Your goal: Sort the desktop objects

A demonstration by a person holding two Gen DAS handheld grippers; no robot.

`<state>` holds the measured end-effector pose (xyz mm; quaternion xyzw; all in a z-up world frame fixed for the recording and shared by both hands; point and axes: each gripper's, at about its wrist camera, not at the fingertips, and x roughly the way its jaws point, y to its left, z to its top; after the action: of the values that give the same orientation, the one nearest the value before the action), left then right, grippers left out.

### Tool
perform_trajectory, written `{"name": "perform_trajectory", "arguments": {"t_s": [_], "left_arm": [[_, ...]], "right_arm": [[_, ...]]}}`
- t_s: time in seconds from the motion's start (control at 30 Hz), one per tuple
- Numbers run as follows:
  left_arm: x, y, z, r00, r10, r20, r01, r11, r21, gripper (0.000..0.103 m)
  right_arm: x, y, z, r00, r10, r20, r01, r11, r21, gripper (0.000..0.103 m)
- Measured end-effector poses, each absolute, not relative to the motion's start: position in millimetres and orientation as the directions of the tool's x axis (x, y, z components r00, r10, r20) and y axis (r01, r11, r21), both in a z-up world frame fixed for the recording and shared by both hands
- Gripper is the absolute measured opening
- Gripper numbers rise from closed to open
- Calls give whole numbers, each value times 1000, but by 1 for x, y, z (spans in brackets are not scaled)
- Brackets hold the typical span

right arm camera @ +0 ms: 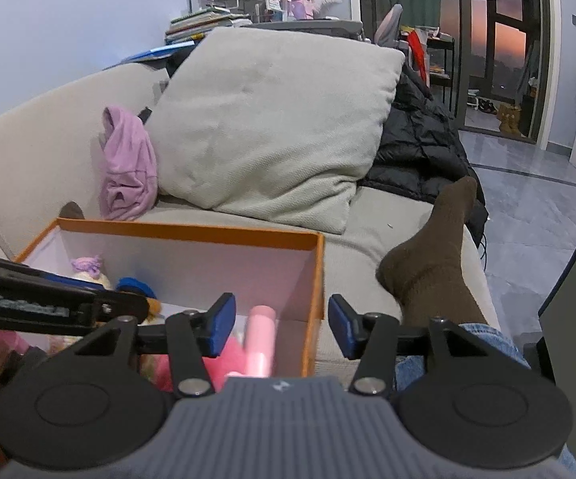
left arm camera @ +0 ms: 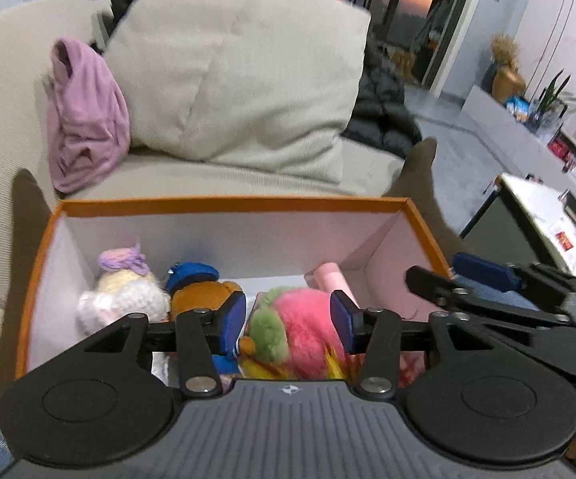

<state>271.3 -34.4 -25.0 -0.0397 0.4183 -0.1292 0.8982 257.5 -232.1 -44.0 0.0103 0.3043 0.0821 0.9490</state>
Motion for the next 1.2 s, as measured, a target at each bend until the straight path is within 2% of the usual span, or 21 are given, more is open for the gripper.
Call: {"name": "perform_trajectory", "arguments": {"t_s": [0.1, 0.23, 0.3, 0.33, 0.47, 0.7, 0.93, 1.1, 1.2], "left_arm": [[247, -27, -7, 659, -258, -707, 197, 966, -169, 55], [218, -15, 16, 715, -243, -656, 186, 970, -156, 55], [205, -12, 25, 741, -232, -630, 183, 973, -143, 55], [198, -10, 28, 756, -225, -615, 178, 974, -138, 58], [179, -5, 27, 800, -204, -564, 156, 979, -132, 67], [159, -4, -5, 841, -162, -516, 111, 985, -129, 77], [160, 1, -29, 875, -85, -476, 39, 994, -104, 86], [167, 2, -47, 868, -57, -493, 16, 996, -86, 87], [169, -1, -53, 860, -60, -506, 18, 996, -89, 86]], "right_arm": [[247, -221, -38, 812, 175, -557, -172, 983, 59, 54], [231, -208, -26, 823, 209, -529, -209, 976, 60, 64], [221, -204, -20, 830, 227, -510, -226, 972, 64, 65], [213, -203, -17, 835, 236, -497, -234, 970, 68, 69], [190, -203, -12, 851, 260, -457, -247, 965, 90, 74], [161, -202, -13, 887, 232, -399, -215, 973, 86, 85], [164, -202, -40, 855, 197, -479, -174, 980, 93, 88], [169, -198, -55, 838, 175, -516, -149, 984, 94, 90], [174, -199, -63, 816, 182, -549, -129, 982, 135, 96]]}}
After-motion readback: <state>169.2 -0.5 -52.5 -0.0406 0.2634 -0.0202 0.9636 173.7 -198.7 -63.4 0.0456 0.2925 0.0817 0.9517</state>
